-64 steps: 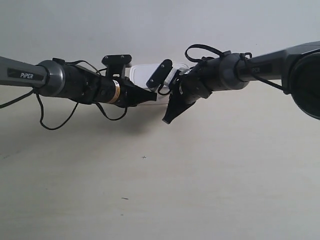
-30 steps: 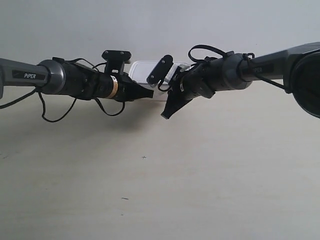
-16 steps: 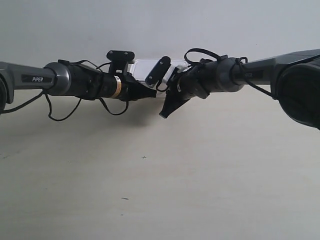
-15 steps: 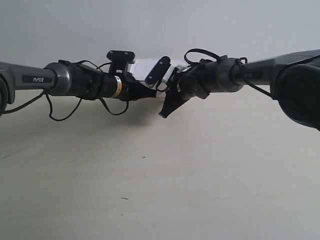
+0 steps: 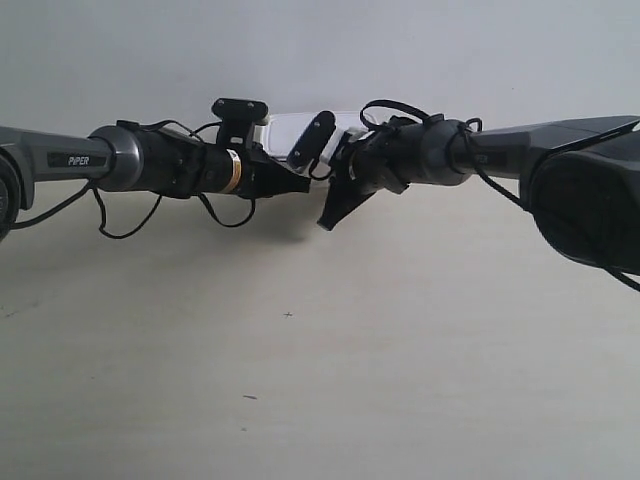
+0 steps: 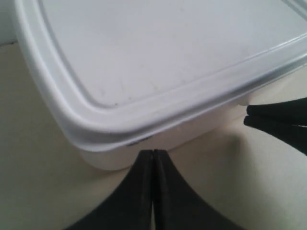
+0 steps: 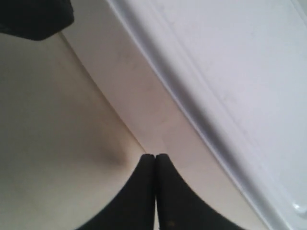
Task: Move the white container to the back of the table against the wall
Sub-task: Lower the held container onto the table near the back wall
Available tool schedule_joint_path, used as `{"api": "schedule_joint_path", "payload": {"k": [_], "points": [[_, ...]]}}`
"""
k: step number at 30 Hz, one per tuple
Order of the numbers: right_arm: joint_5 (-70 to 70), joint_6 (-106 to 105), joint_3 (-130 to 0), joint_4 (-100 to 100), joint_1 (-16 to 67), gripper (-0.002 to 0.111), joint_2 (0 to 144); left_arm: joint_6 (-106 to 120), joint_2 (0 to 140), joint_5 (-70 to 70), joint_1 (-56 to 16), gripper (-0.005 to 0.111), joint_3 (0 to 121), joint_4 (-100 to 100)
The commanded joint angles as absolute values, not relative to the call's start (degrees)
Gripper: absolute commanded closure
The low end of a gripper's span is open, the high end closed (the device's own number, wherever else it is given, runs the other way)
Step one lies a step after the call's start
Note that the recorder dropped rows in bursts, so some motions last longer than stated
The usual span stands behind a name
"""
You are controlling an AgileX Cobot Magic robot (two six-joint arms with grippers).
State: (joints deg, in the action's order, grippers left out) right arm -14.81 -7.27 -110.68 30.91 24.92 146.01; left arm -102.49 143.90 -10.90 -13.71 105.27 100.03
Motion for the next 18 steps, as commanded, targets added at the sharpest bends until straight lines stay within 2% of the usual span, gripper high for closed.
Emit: {"api": "schedule_joint_path", "payload": {"k": [1, 9, 13, 18], "points": [[-13.85, -7.52, -111.22, 31.86, 24.64, 0.108, 146.01, -102.15, 143.93, -9.72, -13.67, 0.107, 106.36, 99.95], [-14.0, -7.52, -112.62, 32.04, 24.64, 0.108, 146.18, -100.34, 143.97, -10.83, -13.0, 0.107, 106.59, 99.95], [-14.5, -7.52, -113.06, 34.57, 24.64, 0.108, 146.58, -93.84, 143.97, -16.22, -11.75, 0.107, 106.59, 99.95], [-15.28, -7.52, -113.06, 37.61, 24.64, 0.108, 147.2, -84.62, 143.97, -16.58, -11.61, 0.107, 106.59, 99.95]]}}
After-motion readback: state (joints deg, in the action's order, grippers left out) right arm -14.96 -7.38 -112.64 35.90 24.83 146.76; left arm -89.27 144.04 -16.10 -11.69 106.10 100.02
